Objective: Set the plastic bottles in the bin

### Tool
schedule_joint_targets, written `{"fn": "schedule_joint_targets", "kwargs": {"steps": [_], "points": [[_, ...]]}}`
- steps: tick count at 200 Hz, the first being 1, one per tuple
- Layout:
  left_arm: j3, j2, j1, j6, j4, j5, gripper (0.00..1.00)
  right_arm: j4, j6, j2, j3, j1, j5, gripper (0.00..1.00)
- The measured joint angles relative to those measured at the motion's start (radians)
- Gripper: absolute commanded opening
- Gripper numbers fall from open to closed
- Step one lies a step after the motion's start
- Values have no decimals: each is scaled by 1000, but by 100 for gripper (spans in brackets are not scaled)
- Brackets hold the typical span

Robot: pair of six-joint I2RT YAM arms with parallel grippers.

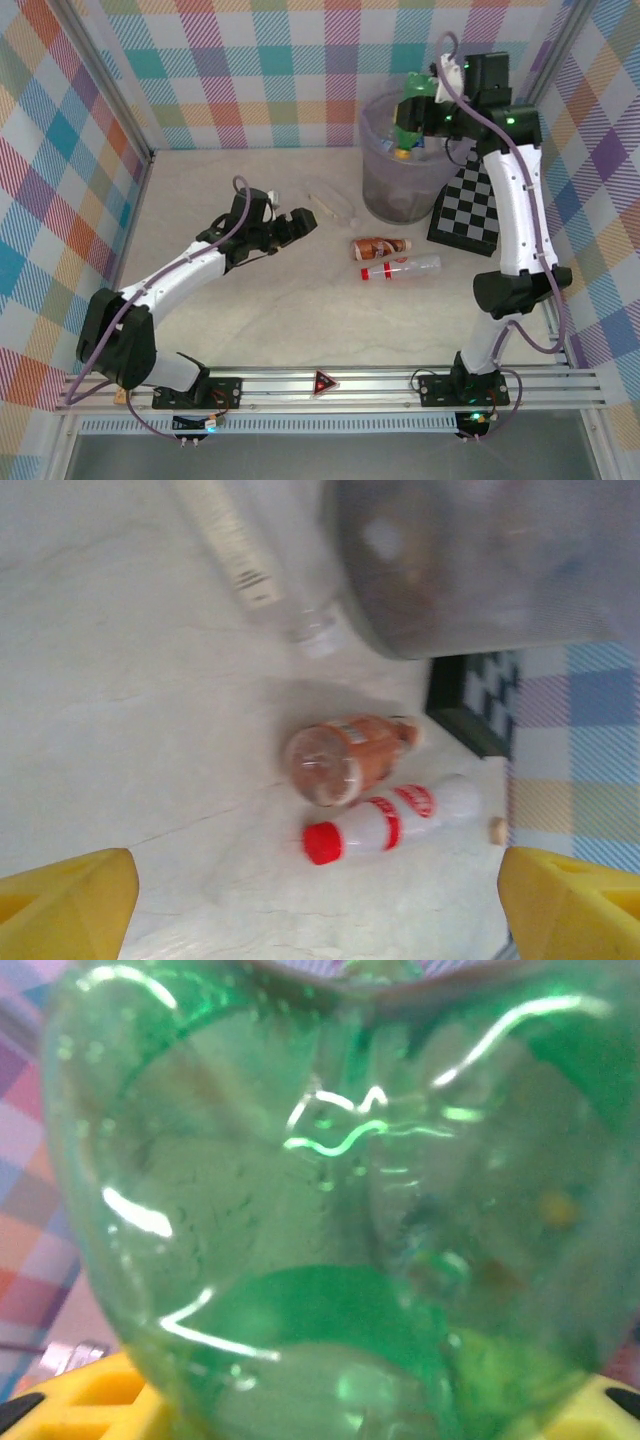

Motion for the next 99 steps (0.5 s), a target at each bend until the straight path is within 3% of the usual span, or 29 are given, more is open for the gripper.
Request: {"fn": "schedule_joint_targets", "kwargs": {"steps": [46,99], "points": [[-22,25,0,-27,-35,-50,92,-5,-55,144,141,-78,110,37],[-22,12,0,-29,-69,-82,92,25,-72,294,148,-91,143,36]]}}
